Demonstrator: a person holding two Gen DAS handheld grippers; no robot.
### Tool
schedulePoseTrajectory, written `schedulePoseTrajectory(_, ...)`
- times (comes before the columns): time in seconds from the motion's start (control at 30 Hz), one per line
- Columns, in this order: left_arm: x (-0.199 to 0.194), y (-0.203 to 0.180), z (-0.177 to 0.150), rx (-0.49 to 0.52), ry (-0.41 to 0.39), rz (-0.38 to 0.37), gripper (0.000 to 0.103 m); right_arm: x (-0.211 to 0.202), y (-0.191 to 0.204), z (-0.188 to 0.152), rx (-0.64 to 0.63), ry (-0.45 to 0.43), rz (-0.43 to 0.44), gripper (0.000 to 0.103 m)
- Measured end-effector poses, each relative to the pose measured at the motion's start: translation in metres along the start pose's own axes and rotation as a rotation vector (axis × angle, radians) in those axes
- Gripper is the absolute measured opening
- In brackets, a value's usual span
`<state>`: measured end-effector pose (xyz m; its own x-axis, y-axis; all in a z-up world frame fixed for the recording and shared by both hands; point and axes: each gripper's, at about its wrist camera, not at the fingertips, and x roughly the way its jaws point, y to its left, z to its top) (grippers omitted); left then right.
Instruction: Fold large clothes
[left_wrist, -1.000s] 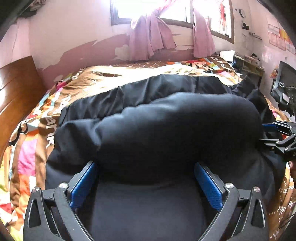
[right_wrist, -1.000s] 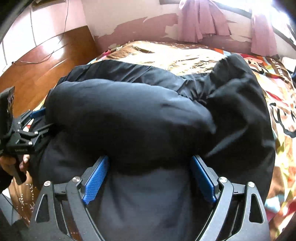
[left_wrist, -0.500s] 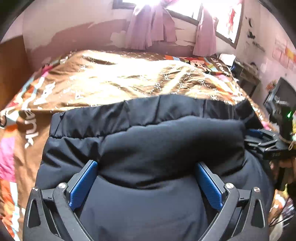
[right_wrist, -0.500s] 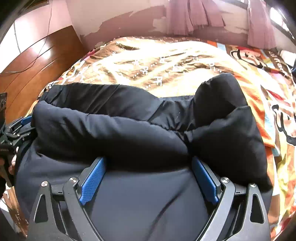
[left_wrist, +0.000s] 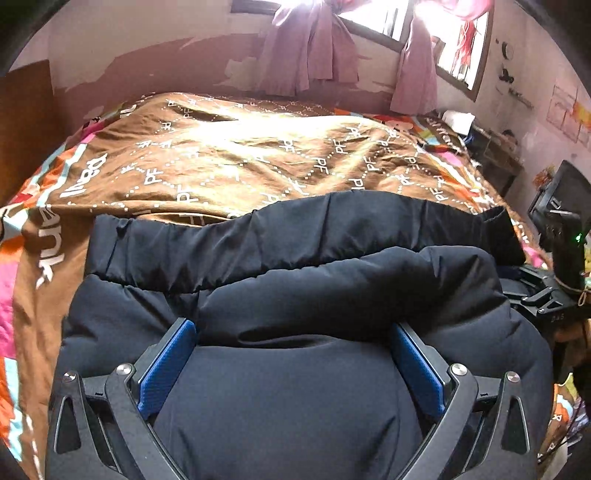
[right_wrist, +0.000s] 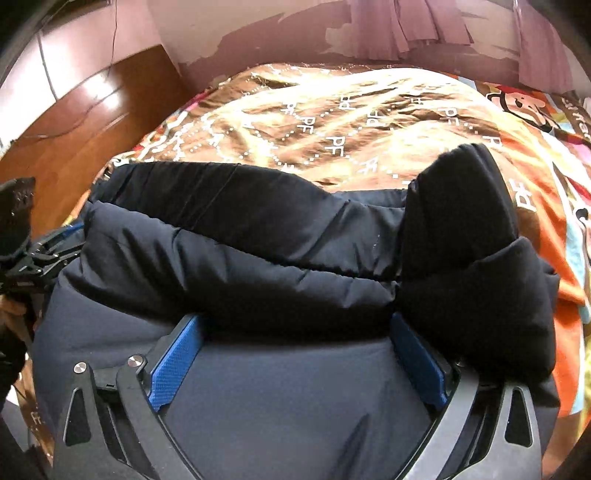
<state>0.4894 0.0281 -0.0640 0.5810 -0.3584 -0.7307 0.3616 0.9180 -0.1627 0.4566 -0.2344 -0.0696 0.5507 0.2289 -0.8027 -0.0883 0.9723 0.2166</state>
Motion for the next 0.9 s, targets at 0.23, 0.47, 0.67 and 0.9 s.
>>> schedulePoseTrajectory(0.23, 0.006, 0.000, -0.003, -0.005, -0.023, -0.020, 0.103, 0.006, -0.006, -0.007, 0.015, -0.040, 0.033, 0.100)
schedulePoseTrajectory(0.47, 0.008, 0.002, -0.005, -0.011, -0.038, -0.031, 0.103, 0.011, -0.007, -0.009, 0.014, -0.069, 0.040, 0.100)
schedulePoseTrajectory(0.67, 0.008, -0.001, -0.005, -0.002, -0.049, -0.020, 0.103, 0.012, -0.009, -0.012, 0.017, -0.082, 0.052, 0.101)
schedulePoseTrajectory(0.9, 0.009, -0.003, -0.007, 0.004, -0.058, -0.013, 0.103, 0.013, -0.011, -0.014, 0.016, -0.103, 0.061, 0.101)
